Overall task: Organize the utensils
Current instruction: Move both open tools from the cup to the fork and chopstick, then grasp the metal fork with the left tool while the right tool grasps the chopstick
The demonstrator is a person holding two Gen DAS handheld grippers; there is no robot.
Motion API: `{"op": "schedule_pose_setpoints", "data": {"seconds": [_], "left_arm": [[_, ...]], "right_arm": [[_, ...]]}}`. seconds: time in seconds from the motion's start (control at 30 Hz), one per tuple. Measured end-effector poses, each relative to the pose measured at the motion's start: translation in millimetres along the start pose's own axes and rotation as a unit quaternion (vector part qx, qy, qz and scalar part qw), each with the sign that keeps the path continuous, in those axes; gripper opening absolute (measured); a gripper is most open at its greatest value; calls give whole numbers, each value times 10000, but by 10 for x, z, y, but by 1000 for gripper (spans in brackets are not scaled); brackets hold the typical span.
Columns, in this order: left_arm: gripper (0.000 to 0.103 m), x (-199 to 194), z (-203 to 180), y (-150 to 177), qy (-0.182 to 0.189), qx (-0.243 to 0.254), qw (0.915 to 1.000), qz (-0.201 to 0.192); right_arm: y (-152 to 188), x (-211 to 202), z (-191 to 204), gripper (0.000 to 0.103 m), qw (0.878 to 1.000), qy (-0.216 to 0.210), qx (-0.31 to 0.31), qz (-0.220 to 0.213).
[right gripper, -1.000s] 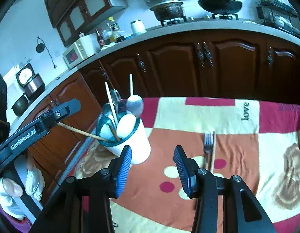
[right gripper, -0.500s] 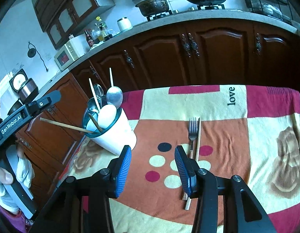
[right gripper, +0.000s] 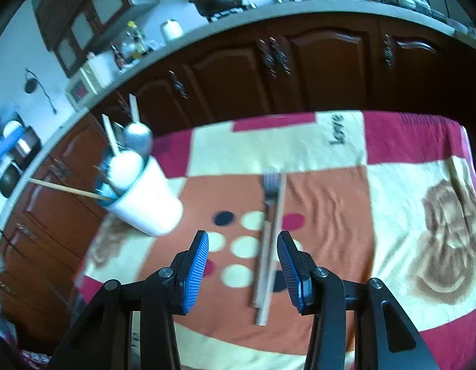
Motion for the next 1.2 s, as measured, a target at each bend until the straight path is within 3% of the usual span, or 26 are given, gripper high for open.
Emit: {"op": "schedule_pose_setpoints", "data": {"seconds": [0.17, 0.5, 0.57, 0.67, 0.77, 0.9, 0.97, 1.0, 1.07, 1.2], "left_arm": [[57, 364, -273, 329, 337, 98, 9971, 673], [57, 821, -292, 926, 223, 211, 9873, 1560], [57, 878, -284, 988, 233, 173, 9855, 1670], [57, 932, -322, 1058, 249, 232, 9839, 1754], [57, 983, -337, 1091, 279, 219, 9825, 1826], [57, 1063, -338, 1120, 269, 179, 9809, 1920], [57, 1133, -369, 1142, 280, 164, 9800, 1963], [57, 1172, -387, 1158, 300, 146, 9796, 1983], [57, 1303, -452, 1168, 350, 71, 9781, 2052], [57, 1637, -518, 1201, 427, -247, 9722, 2289]], "right_arm": [[79, 362, -262, 39, 9994, 183, 121, 272], [-70, 1084, -325, 31, 9961, 356, -244, 771], [-67, 1193, -345, 30, 9935, 578, -384, 903], [-94, 1224, -465, 29, 9925, 801, -323, 865], [-82, 1185, -563, 29, 9944, 686, -159, 784], [-98, 1002, -798, 29, 9865, 1443, -263, 721], [-90, 865, -975, 29, 9854, 1569, -23, 659], [-76, 827, -1033, 29, 9871, 1447, 138, 670], [-34, 755, -1105, 29, 9933, 778, 614, 590], [23, 651, -1179, 31, 9949, 430, 743, 536]]}}
Point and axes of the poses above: each gripper's, at about its wrist camera, not at the fingertips, and x roughly the way its jaws point, z to its left, y to its underside, the point moved 7 cm from there along x, roughly the way its jaws point, and after that the axes turned 1 degree about -y, right-handed, at the moved point
